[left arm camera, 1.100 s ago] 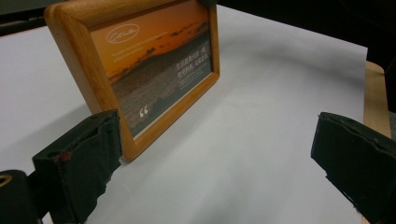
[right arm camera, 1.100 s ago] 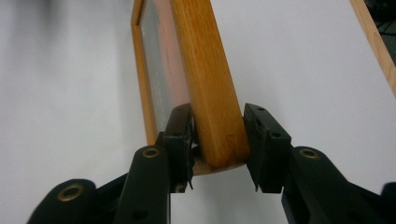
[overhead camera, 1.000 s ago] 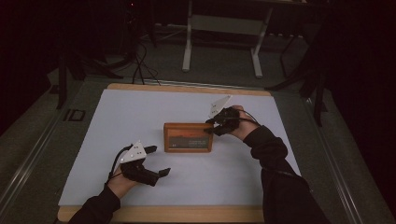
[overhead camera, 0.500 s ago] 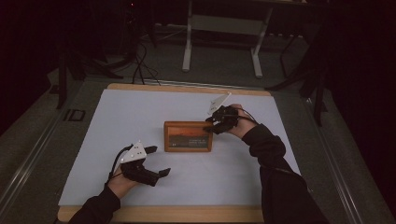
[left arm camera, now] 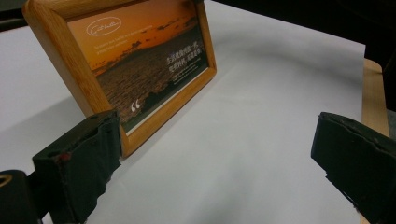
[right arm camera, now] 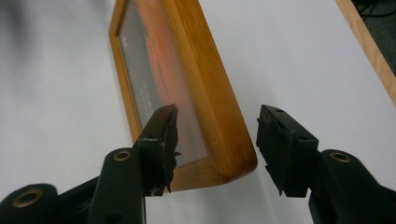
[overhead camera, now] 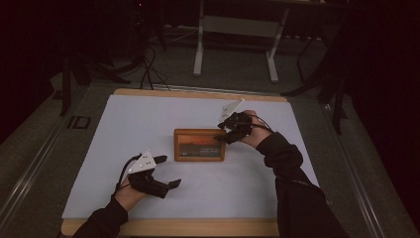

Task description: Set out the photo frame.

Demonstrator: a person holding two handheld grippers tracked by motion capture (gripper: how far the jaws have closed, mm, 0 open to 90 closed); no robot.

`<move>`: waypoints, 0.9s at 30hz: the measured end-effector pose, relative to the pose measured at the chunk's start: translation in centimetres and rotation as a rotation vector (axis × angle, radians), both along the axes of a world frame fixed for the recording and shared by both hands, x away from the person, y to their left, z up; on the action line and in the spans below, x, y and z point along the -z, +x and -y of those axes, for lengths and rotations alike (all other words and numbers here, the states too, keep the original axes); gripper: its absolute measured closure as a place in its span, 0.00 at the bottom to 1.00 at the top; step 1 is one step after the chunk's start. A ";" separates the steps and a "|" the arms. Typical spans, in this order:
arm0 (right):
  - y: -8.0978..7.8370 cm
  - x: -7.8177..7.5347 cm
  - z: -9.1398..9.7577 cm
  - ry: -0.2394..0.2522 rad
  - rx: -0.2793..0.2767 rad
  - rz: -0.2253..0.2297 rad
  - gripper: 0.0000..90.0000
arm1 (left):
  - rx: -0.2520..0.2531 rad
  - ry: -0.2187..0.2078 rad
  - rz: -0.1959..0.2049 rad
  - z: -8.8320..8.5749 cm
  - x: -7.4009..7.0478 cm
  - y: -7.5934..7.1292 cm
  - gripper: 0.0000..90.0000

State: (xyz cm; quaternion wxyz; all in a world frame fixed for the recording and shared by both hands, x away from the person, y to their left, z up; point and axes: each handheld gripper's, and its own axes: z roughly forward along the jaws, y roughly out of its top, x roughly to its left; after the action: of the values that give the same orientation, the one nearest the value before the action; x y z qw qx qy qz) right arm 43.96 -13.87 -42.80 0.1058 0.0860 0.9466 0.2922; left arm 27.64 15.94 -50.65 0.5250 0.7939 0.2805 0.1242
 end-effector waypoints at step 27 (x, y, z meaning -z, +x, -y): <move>-4.7 -2.1 2.2 0.174 0.123 0.033 0.20 | 0.001 0.013 0.011 0.1 -0.1 -0.2 0.03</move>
State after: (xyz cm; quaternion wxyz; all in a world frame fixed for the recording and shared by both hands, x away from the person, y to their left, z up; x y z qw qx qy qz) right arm 39.24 -16.06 -40.68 0.1313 0.1480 0.9086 0.3678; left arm 27.43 15.80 -50.55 0.5216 0.7966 0.2763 0.1300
